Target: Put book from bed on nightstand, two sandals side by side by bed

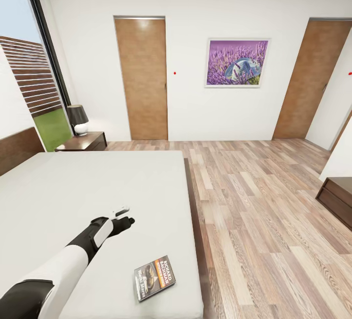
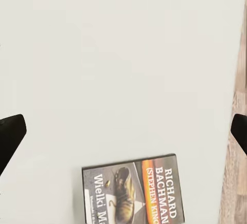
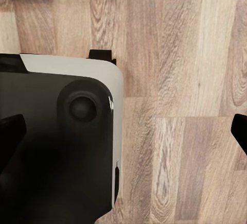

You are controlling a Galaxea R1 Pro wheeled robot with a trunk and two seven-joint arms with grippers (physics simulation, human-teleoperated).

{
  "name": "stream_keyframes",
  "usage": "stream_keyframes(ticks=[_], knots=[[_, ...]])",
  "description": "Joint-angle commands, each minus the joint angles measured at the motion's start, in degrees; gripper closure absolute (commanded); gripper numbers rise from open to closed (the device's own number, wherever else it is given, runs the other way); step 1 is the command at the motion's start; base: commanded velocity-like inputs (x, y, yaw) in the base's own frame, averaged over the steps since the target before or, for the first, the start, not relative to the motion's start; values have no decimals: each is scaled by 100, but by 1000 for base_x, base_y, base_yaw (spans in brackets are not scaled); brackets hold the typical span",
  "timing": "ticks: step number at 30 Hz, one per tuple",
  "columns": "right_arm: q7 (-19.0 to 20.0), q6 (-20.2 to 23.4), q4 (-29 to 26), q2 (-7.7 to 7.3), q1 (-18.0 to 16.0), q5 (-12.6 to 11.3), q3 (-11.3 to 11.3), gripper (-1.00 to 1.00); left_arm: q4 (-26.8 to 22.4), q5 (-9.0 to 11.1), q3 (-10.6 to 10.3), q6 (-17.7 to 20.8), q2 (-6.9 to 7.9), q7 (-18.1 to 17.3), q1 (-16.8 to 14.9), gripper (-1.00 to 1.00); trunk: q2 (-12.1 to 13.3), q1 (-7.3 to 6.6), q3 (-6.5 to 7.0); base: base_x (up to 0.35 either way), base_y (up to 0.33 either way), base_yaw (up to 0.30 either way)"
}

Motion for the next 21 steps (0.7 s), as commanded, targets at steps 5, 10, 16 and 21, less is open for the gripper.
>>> stream_keyframes(ticks=[5,10,16,21], knots=[[16,-20,6,0,-4,2,19,-100,-33,205,-48,22,27,66,-2,-100,-5,0,-7,0,0,0],[16,-20,6,-1,-4,4,19,-100,-43,280,-54,14,47,63,-2,-100,-5,0,-7,0,0,0],[16,-20,6,-2,-4,4,19,-100,-49,305,-57,10,59,29,-3,-100,-5,0,-7,0,0,0],[16,-20,6,3,-4,9,23,-100,-74,313,-57,7,71,9,-3,-100,-165,88,-79,0,0,0]])
